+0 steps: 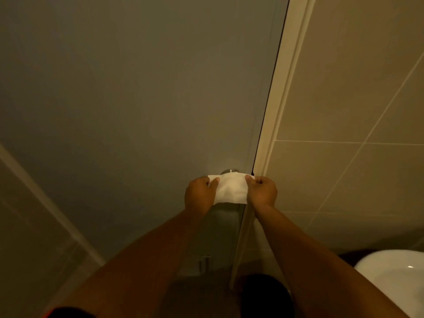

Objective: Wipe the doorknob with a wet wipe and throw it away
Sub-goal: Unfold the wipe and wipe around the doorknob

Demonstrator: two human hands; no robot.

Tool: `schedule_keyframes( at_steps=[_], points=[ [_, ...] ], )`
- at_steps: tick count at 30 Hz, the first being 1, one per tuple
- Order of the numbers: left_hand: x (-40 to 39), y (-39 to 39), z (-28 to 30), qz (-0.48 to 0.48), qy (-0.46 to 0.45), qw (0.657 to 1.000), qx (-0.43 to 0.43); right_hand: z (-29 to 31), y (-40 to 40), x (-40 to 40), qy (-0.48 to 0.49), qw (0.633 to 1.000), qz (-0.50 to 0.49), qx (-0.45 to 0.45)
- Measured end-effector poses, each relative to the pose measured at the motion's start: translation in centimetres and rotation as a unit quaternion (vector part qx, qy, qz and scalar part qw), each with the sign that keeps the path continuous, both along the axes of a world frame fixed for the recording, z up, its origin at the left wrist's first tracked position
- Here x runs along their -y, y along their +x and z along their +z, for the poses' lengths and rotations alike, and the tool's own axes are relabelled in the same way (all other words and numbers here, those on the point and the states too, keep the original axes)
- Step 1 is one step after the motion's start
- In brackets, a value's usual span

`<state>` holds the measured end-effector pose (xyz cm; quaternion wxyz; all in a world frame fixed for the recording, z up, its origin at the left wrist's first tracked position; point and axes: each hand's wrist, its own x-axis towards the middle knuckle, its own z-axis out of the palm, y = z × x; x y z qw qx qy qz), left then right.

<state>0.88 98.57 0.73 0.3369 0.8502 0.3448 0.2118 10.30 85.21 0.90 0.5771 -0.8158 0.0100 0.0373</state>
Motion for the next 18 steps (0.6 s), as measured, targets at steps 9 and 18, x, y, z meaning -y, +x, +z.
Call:
schedule_keyframes(
  at_steps=[9, 18],
  points=[
    [0.2, -1.7, 0.1, 0.008, 0.079, 0.994, 0.075, 0.0, -3.2, 0.7, -0.094, 0.952, 0.096, 0.276],
    [0.3, -1.0, 0.6, -0.171, 0.006, 0.984, 0.041, 0.2, -4.1, 0.7, -0.027, 0.967, 0.133, 0.218]
  ],
)
